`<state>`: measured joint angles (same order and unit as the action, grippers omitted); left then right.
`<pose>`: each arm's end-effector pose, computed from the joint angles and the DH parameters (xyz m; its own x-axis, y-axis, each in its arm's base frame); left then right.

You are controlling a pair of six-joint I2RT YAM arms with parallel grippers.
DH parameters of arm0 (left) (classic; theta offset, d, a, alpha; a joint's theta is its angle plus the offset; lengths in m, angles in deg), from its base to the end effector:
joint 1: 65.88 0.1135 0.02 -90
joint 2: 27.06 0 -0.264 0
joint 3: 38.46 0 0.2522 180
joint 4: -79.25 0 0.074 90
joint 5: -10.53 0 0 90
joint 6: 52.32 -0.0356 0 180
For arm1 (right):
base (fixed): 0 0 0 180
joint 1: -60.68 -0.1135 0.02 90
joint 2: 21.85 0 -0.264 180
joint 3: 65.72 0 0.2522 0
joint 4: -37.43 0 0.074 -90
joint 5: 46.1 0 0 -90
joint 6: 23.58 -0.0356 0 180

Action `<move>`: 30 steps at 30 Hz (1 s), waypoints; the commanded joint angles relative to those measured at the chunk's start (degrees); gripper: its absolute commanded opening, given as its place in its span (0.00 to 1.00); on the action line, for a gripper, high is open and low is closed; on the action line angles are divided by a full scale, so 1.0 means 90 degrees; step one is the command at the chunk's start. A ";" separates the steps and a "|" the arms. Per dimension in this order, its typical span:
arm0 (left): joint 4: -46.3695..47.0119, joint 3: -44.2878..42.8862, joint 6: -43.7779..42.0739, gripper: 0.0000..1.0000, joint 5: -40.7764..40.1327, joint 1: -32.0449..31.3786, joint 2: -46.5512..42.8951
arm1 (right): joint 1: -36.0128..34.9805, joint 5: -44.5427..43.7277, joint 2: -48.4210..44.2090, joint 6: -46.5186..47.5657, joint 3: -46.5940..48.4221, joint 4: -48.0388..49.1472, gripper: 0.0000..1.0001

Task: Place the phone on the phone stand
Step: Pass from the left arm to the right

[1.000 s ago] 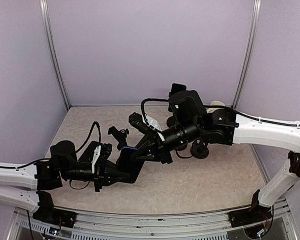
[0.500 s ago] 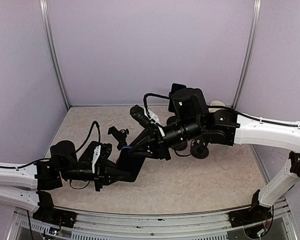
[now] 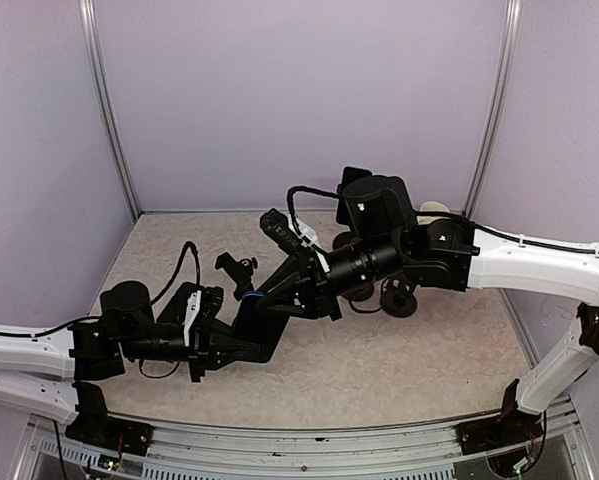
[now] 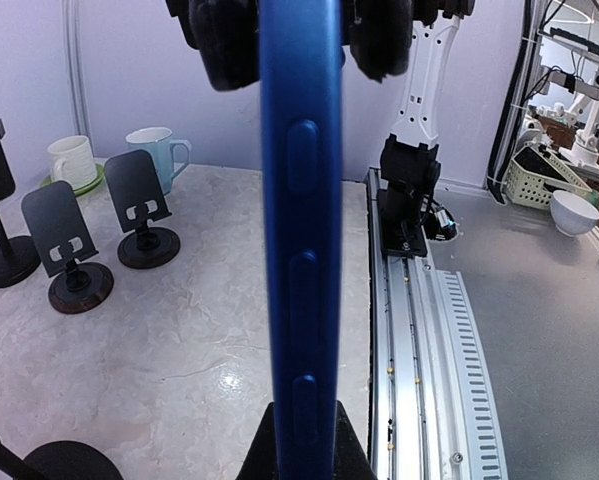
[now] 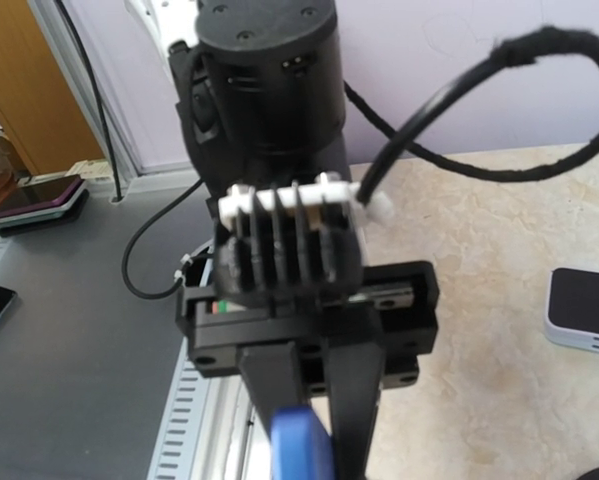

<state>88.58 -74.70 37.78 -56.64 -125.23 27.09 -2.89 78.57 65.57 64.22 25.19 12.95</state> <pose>0.0957 -0.1885 0.2340 -0.0778 0.1281 -0.9887 0.9884 0.1400 -0.0596 0.1404 0.3280 0.3556 -0.1967 -0.3247 -0.9251 -0.9660 -0.0971 0.2395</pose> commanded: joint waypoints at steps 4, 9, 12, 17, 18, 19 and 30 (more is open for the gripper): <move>0.0364 -0.0056 -0.0079 0.00 -0.0056 -0.0036 -0.0099 | 0.0042 0.0029 -0.0001 -0.0017 -0.0034 0.0078 0.25; 0.0352 -0.0085 -0.0097 0.00 -0.0056 -0.0036 -0.0099 | 0.0042 0.0022 0.0059 0.0037 -0.0011 0.0045 0.27; 0.0323 -0.0102 -0.0108 0.00 -0.0061 -0.0031 -0.0098 | 0.0042 0.0012 0.0100 0.0053 -0.0016 0.0030 0.27; 0.0320 -0.0111 -0.0109 0.00 -0.0063 -0.0033 -0.0099 | 0.0042 0.0060 0.0086 0.0037 -0.0122 0.0188 0.28; 0.0345 -0.0102 -0.0104 0.00 -0.0066 -0.0036 -0.0090 | 0.0042 0.0076 0.0067 0.0001 -0.0187 0.0339 0.29; 0.0384 -0.0089 -0.0095 0.00 -0.0059 -0.0036 -0.0084 | 0.0042 0.0095 0.0042 -0.0043 -0.0259 0.0491 0.29; 0.0514 -0.0080 -0.0040 0.00 0.0012 -0.0055 0.0028 | 0.0042 0.0226 0.0005 -0.0254 -0.0645 0.1205 0.24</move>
<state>88.65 -74.70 37.52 -57.04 -125.23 27.44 -2.89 79.67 66.12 62.50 19.97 20.66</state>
